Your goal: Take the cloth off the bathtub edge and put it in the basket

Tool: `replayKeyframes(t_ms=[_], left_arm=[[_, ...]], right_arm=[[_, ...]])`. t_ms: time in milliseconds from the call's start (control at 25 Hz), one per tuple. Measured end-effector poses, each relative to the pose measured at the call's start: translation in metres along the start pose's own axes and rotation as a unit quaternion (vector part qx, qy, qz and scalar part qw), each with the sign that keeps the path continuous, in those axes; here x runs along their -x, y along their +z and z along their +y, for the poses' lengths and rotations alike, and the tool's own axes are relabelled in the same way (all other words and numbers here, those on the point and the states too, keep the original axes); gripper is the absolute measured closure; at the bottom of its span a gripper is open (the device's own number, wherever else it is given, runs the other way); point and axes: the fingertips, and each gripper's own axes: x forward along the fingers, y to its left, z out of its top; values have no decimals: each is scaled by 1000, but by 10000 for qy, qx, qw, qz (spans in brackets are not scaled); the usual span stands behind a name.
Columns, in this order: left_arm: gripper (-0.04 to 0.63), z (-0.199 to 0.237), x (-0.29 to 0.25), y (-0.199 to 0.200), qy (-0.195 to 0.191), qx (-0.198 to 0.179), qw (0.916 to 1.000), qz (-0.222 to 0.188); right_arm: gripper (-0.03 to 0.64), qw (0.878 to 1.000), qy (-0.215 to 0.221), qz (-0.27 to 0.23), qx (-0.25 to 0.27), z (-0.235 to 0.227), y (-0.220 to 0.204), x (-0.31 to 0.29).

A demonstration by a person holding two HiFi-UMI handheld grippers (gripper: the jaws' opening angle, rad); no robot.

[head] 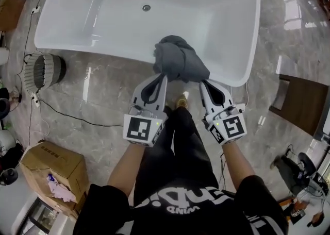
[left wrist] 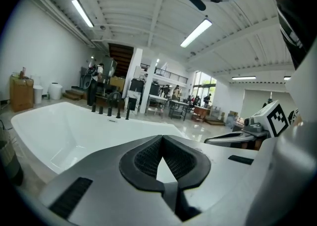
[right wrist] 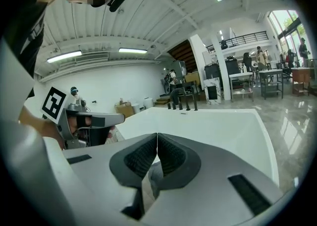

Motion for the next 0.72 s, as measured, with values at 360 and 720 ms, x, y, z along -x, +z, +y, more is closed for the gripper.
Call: replayKeyframes(t_ms=[360, 720], left_arm=[[584, 14, -35, -65, 143, 85, 9998, 57], [584, 16, -34, -72, 233, 148, 9995, 125]], right_arm=[[603, 9993, -311, 126, -182, -28, -66, -37], [573, 9990, -135, 231, -352, -28, -72, -43]])
